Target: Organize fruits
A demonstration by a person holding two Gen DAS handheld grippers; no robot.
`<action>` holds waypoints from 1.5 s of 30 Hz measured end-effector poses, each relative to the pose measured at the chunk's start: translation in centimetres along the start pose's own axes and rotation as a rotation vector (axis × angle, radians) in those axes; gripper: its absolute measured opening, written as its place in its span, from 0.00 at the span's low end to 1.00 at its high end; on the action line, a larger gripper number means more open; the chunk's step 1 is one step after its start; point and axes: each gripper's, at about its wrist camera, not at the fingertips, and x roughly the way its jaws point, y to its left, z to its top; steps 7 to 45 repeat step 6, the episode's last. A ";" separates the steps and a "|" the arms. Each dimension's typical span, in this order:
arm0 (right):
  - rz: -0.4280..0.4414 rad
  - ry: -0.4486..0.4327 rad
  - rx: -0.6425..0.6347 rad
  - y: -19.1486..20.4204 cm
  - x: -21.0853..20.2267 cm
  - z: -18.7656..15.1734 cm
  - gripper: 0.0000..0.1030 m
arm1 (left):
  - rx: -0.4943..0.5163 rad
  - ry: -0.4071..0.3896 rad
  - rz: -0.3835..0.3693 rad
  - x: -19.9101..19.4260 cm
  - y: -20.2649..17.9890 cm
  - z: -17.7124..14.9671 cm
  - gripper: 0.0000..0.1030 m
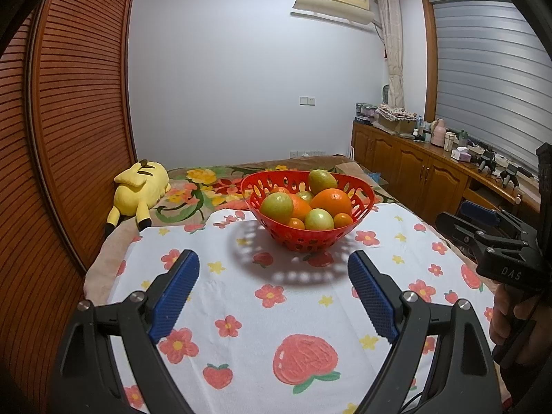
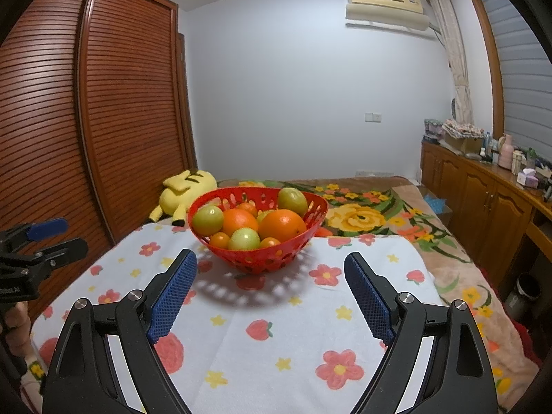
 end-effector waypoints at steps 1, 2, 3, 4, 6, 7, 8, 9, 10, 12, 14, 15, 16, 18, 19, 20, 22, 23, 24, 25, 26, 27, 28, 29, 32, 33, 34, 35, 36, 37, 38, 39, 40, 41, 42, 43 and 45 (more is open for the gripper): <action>0.000 0.000 0.001 0.0 0.0 0.1 0.86 | 0.000 -0.001 0.001 0.0 0.0 0.0 0.86; -0.001 0.001 0.002 0.0 0.0 0.1 0.87 | 0.000 0.000 0.001 0.0 0.0 0.0 0.86; -0.001 0.000 0.002 0.0 0.0 0.1 0.87 | 0.000 0.000 0.000 0.0 0.0 0.0 0.86; 0.000 0.000 0.001 0.0 0.0 0.1 0.87 | 0.000 -0.001 -0.001 0.0 0.0 0.0 0.87; 0.001 0.000 0.002 0.0 0.0 0.1 0.87 | 0.000 0.001 0.001 0.0 0.0 0.0 0.87; 0.001 0.000 0.002 0.0 0.0 0.1 0.87 | 0.000 0.001 0.001 0.0 0.0 0.0 0.87; 0.001 0.000 0.002 0.0 0.0 0.1 0.87 | 0.000 0.001 0.001 0.0 0.0 0.0 0.87; 0.001 0.000 0.002 0.0 0.0 0.1 0.87 | 0.000 0.001 0.001 0.0 0.0 0.0 0.87; 0.001 0.000 0.002 0.0 0.0 0.1 0.87 | 0.000 0.001 0.001 0.0 0.0 0.0 0.87; 0.001 0.000 0.002 0.0 0.0 0.1 0.87 | 0.000 0.001 0.001 0.0 0.0 0.0 0.87; 0.001 0.000 0.002 0.0 0.0 0.1 0.87 | 0.000 0.001 0.001 0.0 0.0 0.0 0.87; 0.001 0.000 0.002 0.0 0.0 0.1 0.87 | 0.000 0.001 0.001 0.0 0.0 0.0 0.87; 0.001 0.000 0.002 0.0 0.0 0.1 0.87 | 0.000 0.001 0.001 0.0 0.0 0.0 0.87; 0.001 0.000 0.002 0.0 0.0 0.1 0.87 | 0.000 0.001 0.001 0.0 0.0 0.0 0.87; 0.001 0.000 0.002 0.0 0.0 0.1 0.87 | 0.000 0.001 0.001 0.0 0.0 0.0 0.87; 0.001 0.000 0.002 0.0 0.0 0.1 0.87 | 0.000 0.001 0.001 0.0 0.0 0.0 0.87; 0.001 0.000 0.002 0.0 0.0 0.1 0.87 | 0.000 0.001 0.001 0.0 0.0 0.0 0.87; 0.001 0.000 0.002 0.0 0.0 0.1 0.87 | 0.000 0.001 0.001 0.0 0.0 0.0 0.87; 0.001 0.000 0.002 0.0 0.0 0.1 0.87 | 0.000 0.001 0.001 0.0 0.0 0.0 0.87; 0.001 0.000 0.002 0.0 0.0 0.1 0.87 | 0.000 0.001 0.001 0.0 0.0 0.0 0.87; 0.001 0.000 0.002 0.0 0.0 0.1 0.87 | 0.000 0.001 0.001 0.0 0.0 0.0 0.87; 0.001 0.000 0.002 0.0 0.0 0.1 0.87 | 0.000 0.001 0.001 0.0 0.0 0.0 0.87; 0.001 0.000 0.002 0.0 0.0 0.1 0.87 | 0.000 0.001 0.001 0.0 0.0 0.0 0.87; 0.001 0.000 0.002 0.0 0.0 0.1 0.87 | 0.000 0.001 0.001 0.0 0.0 0.0 0.87; 0.001 0.000 0.002 0.0 0.0 0.1 0.87 | 0.000 0.001 0.001 0.0 0.0 0.0 0.87; 0.001 0.000 0.002 0.0 0.0 0.1 0.87 | 0.000 0.001 0.001 0.0 0.0 0.0 0.87; 0.001 0.000 0.002 0.0 0.0 0.1 0.87 | 0.000 0.001 0.001 0.0 0.0 0.0 0.87; 0.001 0.000 0.002 0.0 0.0 0.1 0.87 | 0.000 0.001 0.001 0.0 0.0 0.0 0.87; 0.001 0.000 0.002 0.0 0.0 0.1 0.87 | 0.000 0.001 0.001 0.0 0.0 0.0 0.87; 0.001 0.000 0.002 0.0 0.0 0.1 0.87 | 0.000 0.001 0.001 0.0 0.0 0.0 0.87; 0.001 0.000 0.002 0.0 0.0 0.1 0.87 | 0.000 0.001 0.001 0.0 0.0 0.0 0.87; 0.001 0.000 0.002 0.0 0.0 0.1 0.87 | 0.000 0.001 0.001 0.0 0.0 0.0 0.87; 0.001 0.000 0.002 0.0 0.0 0.1 0.87 | 0.000 0.001 0.001 0.0 0.0 0.0 0.87; 0.001 0.000 0.002 0.0 0.0 0.1 0.87 | 0.000 0.001 0.001 0.0 0.0 0.0 0.87; 0.001 0.000 0.002 0.0 0.0 0.1 0.87 | 0.000 0.001 0.001 0.0 0.0 0.0 0.87; 0.001 0.000 0.002 0.0 0.0 0.1 0.87 | 0.000 0.001 0.001 0.0 0.0 0.0 0.87; 0.001 0.000 0.002 0.0 0.0 0.1 0.87 | 0.000 0.001 0.001 0.0 0.0 0.0 0.87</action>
